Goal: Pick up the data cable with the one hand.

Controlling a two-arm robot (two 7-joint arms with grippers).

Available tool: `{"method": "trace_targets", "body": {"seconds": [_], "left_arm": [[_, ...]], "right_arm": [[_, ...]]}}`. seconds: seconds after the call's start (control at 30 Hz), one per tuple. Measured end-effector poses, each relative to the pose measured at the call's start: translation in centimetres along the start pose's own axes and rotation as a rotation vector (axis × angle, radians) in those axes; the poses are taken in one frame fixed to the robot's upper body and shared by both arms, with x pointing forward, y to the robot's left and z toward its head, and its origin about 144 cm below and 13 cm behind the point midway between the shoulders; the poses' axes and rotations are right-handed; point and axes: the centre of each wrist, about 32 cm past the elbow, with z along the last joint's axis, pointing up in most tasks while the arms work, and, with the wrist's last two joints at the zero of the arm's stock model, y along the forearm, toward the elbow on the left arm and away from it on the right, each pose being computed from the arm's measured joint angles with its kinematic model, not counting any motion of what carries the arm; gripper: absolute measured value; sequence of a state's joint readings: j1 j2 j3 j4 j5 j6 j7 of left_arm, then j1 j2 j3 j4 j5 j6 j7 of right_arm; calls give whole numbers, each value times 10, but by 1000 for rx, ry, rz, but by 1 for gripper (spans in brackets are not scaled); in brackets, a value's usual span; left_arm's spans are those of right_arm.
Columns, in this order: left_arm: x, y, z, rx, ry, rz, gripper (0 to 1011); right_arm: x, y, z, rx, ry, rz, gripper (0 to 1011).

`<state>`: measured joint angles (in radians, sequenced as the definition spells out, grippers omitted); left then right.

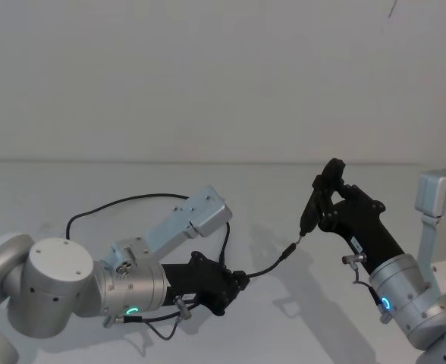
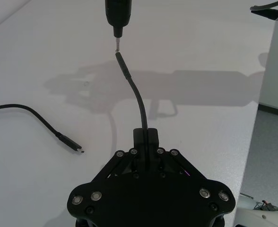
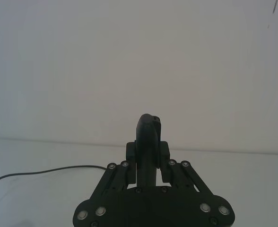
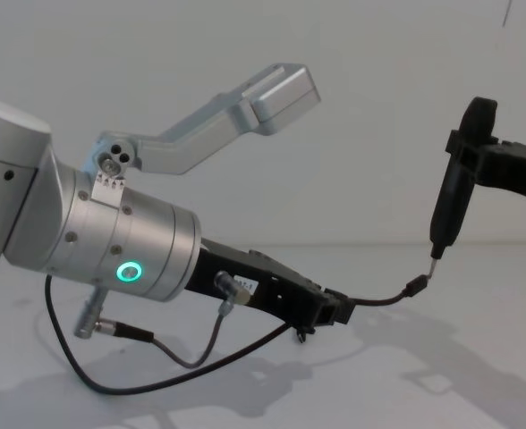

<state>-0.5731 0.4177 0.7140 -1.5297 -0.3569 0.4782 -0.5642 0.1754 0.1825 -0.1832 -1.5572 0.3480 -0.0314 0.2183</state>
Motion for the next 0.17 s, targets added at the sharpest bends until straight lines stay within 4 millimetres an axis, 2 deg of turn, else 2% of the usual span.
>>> {"method": "trace_targets", "body": {"seconds": [0.17], "left_arm": [[0, 0, 0, 0, 0, 0, 39]], "right_arm": [[0, 0, -1, 0, 0, 1, 279]]}}
